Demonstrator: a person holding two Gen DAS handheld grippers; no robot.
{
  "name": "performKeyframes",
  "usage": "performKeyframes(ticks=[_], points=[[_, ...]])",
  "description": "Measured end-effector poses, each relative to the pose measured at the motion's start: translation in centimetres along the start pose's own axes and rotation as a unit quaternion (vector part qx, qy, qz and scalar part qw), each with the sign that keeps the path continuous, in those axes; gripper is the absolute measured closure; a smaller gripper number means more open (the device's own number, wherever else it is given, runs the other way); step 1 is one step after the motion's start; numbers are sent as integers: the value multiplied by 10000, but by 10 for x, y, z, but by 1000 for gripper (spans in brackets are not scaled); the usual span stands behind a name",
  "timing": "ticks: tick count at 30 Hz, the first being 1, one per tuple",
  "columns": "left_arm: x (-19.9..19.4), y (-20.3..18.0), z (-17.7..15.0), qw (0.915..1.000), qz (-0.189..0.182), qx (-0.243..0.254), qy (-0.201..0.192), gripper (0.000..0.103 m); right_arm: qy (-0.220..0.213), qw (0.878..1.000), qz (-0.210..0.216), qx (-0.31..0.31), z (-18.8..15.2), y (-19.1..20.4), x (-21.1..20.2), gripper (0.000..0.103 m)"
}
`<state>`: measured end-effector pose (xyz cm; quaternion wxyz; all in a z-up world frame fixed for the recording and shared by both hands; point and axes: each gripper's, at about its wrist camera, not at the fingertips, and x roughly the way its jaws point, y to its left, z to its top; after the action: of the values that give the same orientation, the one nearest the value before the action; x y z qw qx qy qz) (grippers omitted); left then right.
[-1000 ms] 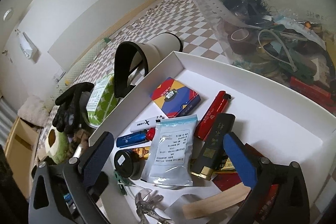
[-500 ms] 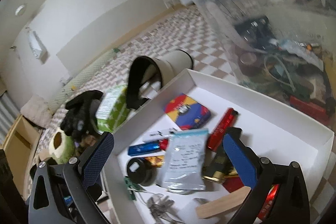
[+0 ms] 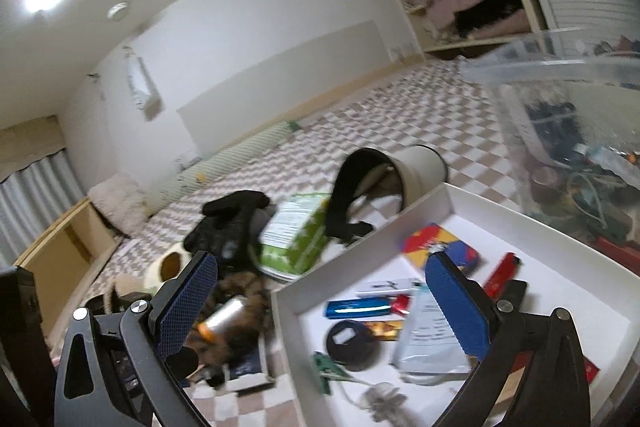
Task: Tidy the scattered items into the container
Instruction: 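Move both grippers back over the scattered items on the bed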
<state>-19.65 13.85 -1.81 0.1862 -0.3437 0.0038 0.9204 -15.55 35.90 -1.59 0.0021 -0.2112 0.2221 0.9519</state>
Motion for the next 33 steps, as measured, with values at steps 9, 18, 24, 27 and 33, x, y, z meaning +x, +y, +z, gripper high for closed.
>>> performKeyframes(ticks=[9,18,24,27,33], points=[[-17,50,-22,9990,357,-286,17,0,240,9972,499,-511,-17,42,7,0],[-14,95,-58,9934,786,-801,249,0,703,9891,775,-1037,-46,80,18,0],[-5,118,-76,9880,1000,-1107,405,0,1048,9806,913,-1384,-63,97,27,0],[2,128,-81,9844,1105,-1273,505,0,1239,9765,1018,-1439,-69,100,33,0],[19,138,-87,9774,1284,-1483,784,1,1707,9650,1241,-1556,-87,108,46,0]])
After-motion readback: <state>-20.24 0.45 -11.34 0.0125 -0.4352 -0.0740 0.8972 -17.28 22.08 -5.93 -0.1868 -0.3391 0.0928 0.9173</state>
